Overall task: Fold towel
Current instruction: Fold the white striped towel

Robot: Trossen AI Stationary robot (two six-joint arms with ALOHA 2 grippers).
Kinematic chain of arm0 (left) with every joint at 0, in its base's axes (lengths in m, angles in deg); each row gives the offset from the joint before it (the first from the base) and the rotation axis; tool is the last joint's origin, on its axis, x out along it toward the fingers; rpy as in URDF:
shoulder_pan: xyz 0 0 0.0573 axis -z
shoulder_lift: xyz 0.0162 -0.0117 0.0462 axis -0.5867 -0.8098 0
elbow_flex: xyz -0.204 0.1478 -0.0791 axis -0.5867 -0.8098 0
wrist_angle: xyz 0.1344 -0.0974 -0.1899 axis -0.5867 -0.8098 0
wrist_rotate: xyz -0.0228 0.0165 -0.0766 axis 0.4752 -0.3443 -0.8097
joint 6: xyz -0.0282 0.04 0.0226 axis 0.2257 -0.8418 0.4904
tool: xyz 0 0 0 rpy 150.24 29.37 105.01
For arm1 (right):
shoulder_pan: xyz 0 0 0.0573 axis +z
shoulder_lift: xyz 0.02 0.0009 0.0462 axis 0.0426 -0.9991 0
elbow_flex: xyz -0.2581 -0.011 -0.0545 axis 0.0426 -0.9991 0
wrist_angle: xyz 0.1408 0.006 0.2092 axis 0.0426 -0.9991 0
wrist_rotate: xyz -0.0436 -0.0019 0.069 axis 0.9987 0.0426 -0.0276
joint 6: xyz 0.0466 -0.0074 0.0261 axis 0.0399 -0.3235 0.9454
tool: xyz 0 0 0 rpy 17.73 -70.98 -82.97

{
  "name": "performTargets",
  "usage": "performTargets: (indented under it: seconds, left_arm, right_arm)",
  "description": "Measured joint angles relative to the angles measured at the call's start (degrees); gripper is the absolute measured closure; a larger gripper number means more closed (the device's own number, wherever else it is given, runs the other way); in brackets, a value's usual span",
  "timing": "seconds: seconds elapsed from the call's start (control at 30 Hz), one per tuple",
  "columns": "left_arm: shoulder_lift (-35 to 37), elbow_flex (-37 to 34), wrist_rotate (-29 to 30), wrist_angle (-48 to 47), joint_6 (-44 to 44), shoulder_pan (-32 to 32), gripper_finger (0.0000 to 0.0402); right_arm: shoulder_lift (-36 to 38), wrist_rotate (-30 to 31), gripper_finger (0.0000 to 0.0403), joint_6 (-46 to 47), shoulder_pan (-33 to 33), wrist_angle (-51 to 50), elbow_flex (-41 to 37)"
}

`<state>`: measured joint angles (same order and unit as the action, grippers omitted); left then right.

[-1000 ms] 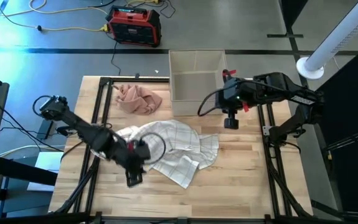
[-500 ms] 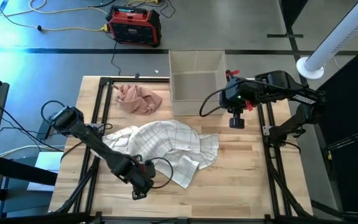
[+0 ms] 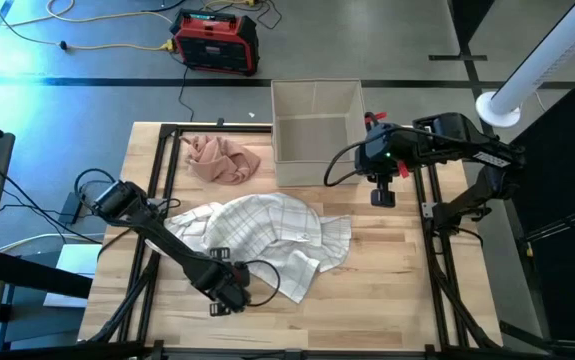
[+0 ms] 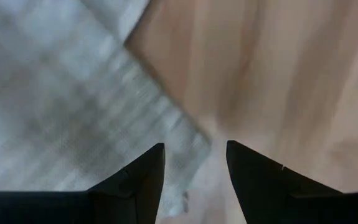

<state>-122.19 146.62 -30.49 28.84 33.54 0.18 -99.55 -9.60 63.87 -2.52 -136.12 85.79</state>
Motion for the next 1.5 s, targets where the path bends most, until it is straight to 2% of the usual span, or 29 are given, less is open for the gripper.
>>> performTargets:
  seconds: [0.1,0.27,0.47,0.57,0.67,0.77,0.93,1.0,1.17,1.27,1.37,1.5]
  left_arm:
    - [0.2,-3.0,-0.3,0.8,2.5,-0.6,0.0238]
    - [0.4,-5.0,-2.1,9.5,2.3,-1.7,0.0238]
    - [0.5,-5.9,-2.7,10.6,2.9,-2.7,0.0247]
    - [0.6,-6.8,-5.1,10.5,4.4,-3.7,0.0289]
    - [1.1,-6.6,-7.4,9.8,5.2,-5.0,0.0366]
    - [2.2,-4.7,-7.9,5.0,6.3,-6.8,0.0389]
    - [9.6,3.1,-7.3,-8.2,5.2,-9.4,0.0394]
    - [13.6,6.0,-6.5,-12.9,4.8,-10.1,0.0394]
    - [23.9,11.2,-3.5,-20.1,6.2,-12.6,0.0394]
    - [28.7,13.1,-2.2,-22.9,7.5,-14.4,0.0394]
    - [32.0,13.5,-0.9,-26.4,7.6,-15.7,0.0394]
    - [34.4,13.4,0.3,-36.5,6.3,-16.8,0.0394]
  right_arm:
    - [0.0,0.0,0.0403,0.0,0.0,0.1,0.0]
    - [0.0,0.0,0.0403,0.0,0.0,0.0,0.0]
    - [0.0,0.0,0.0403,0.4,0.0,0.0,0.0]
    - [0.0,0.0,0.0403,0.5,0.0,0.0,0.0]
    - [0.0,-0.1,0.0403,1.9,0.0,0.0,0.0]
    - [0.7,-2.9,0.0403,2.2,0.1,0.0,0.0]
    - [3.4,-9.7,0.0403,4.7,0.1,-0.1,0.0]
    - [4.0,-10.2,0.0403,5.7,0.1,0.0,0.0]
    - [4.5,-7.0,0.0403,12.5,0.1,0.0,0.0]
    - [4.5,-9.8,0.0402,12.3,0.1,0.0,0.0]
    - [4.7,-11.4,0.0402,11.5,0.2,0.0,-2.7]
    - [4.6,-11.4,0.0402,8.9,0.1,2.3,-11.7]
